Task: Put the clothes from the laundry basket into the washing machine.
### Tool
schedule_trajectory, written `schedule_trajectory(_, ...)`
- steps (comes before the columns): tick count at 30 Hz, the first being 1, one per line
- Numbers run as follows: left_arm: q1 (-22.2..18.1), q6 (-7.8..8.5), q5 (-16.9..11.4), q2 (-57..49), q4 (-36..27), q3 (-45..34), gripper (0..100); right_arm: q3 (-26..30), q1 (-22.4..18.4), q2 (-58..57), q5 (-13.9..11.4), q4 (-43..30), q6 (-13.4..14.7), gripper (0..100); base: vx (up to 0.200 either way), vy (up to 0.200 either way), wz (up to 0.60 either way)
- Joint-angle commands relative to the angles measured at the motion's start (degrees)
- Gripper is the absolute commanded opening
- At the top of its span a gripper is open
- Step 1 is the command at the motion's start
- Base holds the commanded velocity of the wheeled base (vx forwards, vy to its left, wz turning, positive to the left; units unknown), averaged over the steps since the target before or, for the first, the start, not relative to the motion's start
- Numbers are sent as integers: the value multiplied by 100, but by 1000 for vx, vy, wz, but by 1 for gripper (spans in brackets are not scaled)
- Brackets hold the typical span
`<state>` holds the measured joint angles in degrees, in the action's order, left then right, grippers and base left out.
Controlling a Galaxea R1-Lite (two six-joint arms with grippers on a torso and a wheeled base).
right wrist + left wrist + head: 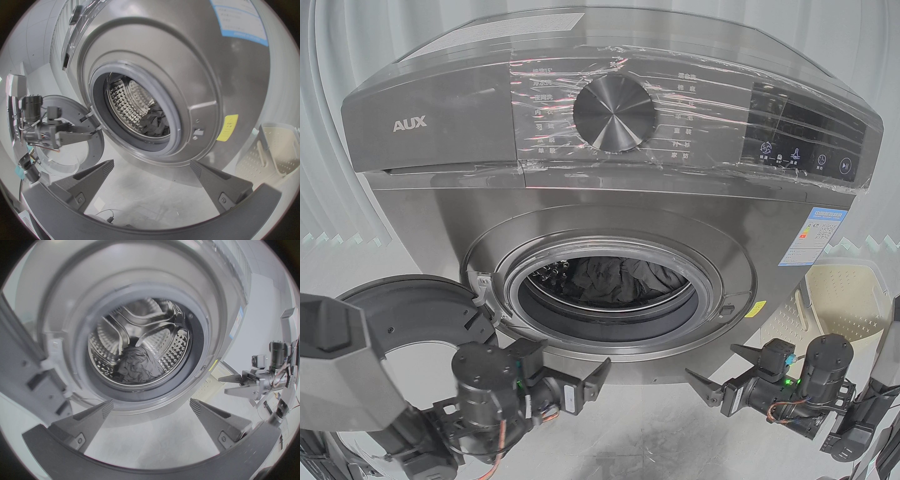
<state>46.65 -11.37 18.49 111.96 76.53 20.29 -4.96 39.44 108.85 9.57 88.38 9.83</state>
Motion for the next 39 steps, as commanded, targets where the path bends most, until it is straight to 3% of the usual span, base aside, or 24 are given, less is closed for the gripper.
schedule_trajectory(1,107,-128,383,-1361,213,-1062,100,408,-138,-769,449,-14,-112,100,0,0,0)
schedule_trajectory(2,107,-128,383,-1361,213,-1062,100,408,-138,-769,449,-14,-112,100,0,0,0)
schedule_trajectory(3,72,-119,656,-1625,292,-1202,100,479,-191,-1059,581,-93,-174,100,0,0,0)
schedule_trajectory(4,72,-102,735,-1739,327,-1308,100,496,-279,-1208,599,-155,-218,100,0,0,0)
schedule_trajectory(7,133,-23,787,-2143,441,-1528,100,496,-692,-1569,528,-480,-367,100,0,0,0)
schedule_trajectory(11,133,-23,735,-2530,441,-1677,100,496,-832,-2026,432,-875,-526,100,0,0,0)
schedule_trajectory(14,81,48,787,-2583,468,-1835,100,496,-841,-2553,440,-1570,-499,100,-200,0,0)
schedule_trajectory(17,72,232,858,-2864,441,-2029,100,496,-832,-3291,493,-2422,-490,100,-200,0,0)
schedule_trajectory(18,72,232,858,-2864,441,-2029,100,496,-832,-3291,493,-2422,-490,100,-200,0,0)
schedule_trajectory(20,46,390,1007,-3382,389,-2029,100,496,-841,-4205,520,-3494,-438,100,-200,0,0)
schedule_trajectory(22,-25,496,1016,-3787,248,-2029,100,496,-894,-4777,546,-4083,-420,100,-200,0,0)
schedule_trajectory(27,-324,434,1007,-4929,-1202,-2029,100,496,-1307,-5937,607,-5059,-297,100,-160,0,0)
schedule_trajectory(29,-438,223,1007,-5676,-2081,-2029,100,496,-1483,-6385,599,-5463,-209,100,0,0,0)
schedule_trajectory(32,-666,56,1016,-6599,-3320,-2029,100,496,-1808,-7044,599,-6105,-174,100,0,0,0)
schedule_trajectory(35,-1150,65,1016,-7364,-4155,-2029,100,496,-2168,-7782,520,-6940,-218,100,-200,0,0)
schedule_trajectory(39,-1870,118,981,-8128,-4744,-2029,100,487,-2634,-8653,309,-7520,-297,100,-150,0,0)
